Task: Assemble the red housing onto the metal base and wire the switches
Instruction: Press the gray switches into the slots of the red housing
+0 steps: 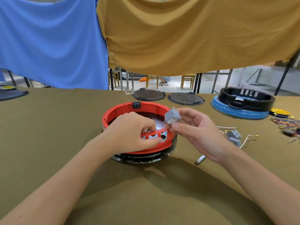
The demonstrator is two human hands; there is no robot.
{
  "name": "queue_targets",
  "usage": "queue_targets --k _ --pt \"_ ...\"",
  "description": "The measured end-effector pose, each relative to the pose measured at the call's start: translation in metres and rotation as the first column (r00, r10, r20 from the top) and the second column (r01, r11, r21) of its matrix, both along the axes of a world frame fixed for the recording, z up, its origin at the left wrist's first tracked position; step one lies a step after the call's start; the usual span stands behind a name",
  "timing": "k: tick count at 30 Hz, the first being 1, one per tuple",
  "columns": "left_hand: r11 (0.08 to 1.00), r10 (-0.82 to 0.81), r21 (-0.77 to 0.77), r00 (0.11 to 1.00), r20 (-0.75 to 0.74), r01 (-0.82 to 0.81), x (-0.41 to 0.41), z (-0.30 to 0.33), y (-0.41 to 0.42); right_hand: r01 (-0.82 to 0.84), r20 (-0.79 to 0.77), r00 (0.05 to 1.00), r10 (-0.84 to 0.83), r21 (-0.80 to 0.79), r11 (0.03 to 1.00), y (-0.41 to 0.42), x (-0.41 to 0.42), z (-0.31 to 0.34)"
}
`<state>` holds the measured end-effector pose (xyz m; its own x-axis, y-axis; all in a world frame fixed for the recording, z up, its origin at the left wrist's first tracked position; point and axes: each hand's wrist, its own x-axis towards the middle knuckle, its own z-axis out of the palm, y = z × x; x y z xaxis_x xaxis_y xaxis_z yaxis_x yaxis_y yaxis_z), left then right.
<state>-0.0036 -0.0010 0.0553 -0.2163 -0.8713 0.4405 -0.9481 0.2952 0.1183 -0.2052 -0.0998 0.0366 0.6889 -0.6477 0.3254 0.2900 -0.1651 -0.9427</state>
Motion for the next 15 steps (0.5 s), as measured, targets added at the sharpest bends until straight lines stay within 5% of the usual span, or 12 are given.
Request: queue_targets --k 15 --pt "0.989 0.021 -0.146 0.996 0.083 -0.009 0.009 -0.009 -0.001 0.038 0.037 0.998 -0.042 0.107 0.994 0.007 -0.004 -0.020"
